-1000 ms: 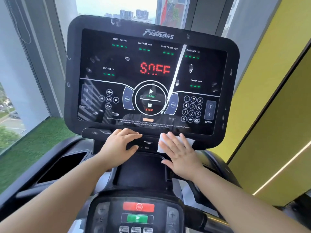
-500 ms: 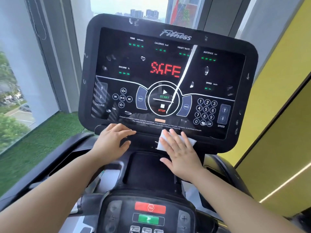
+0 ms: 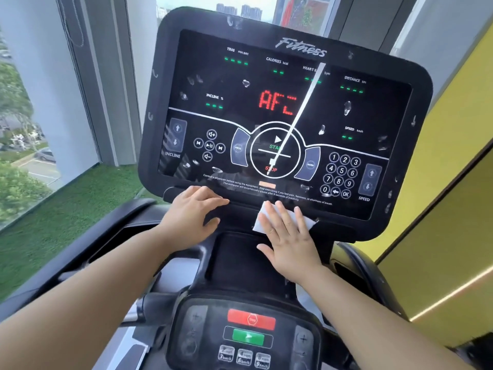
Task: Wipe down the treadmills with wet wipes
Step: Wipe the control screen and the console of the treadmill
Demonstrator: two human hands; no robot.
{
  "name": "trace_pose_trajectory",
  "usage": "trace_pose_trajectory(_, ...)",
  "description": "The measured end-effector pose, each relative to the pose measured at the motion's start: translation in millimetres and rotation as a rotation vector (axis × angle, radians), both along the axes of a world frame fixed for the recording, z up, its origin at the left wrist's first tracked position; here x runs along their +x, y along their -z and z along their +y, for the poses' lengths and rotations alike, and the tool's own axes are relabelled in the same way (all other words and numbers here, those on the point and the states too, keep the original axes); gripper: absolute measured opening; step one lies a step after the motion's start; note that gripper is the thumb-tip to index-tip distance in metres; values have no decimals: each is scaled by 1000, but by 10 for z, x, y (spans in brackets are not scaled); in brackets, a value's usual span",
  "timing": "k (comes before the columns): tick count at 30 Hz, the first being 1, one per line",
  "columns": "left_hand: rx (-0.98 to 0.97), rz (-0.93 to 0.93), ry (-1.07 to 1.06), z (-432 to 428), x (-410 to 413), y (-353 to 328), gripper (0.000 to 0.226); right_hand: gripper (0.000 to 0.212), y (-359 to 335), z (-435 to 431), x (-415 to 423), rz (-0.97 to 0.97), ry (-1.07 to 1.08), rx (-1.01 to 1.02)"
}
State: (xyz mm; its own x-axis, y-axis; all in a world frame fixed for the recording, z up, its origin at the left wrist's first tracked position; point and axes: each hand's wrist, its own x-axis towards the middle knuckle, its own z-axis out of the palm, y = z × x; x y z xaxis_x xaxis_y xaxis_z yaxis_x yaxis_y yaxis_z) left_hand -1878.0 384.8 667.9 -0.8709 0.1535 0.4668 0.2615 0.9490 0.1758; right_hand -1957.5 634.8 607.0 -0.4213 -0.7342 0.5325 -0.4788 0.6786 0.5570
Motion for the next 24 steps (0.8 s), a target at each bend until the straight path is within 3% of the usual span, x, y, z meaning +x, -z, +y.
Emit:
trace_pose_trajectory(5,-33,-22,1,-24,-12,-10,44,57,30,450,-41,8,7,22)
trace_pose_trajectory(14,-6,1,18,-22,-44,-10,50,71,-34,-257,46,-8,-2,43)
trace_pose_trajectory(21,27,21,11,-19,-43,7,51,68,-55,449,-61,57,-50,102)
trace_pose_trajectory(24,33,45,0,3,-41,6,49,70,-42,360,-43,40,-36,58)
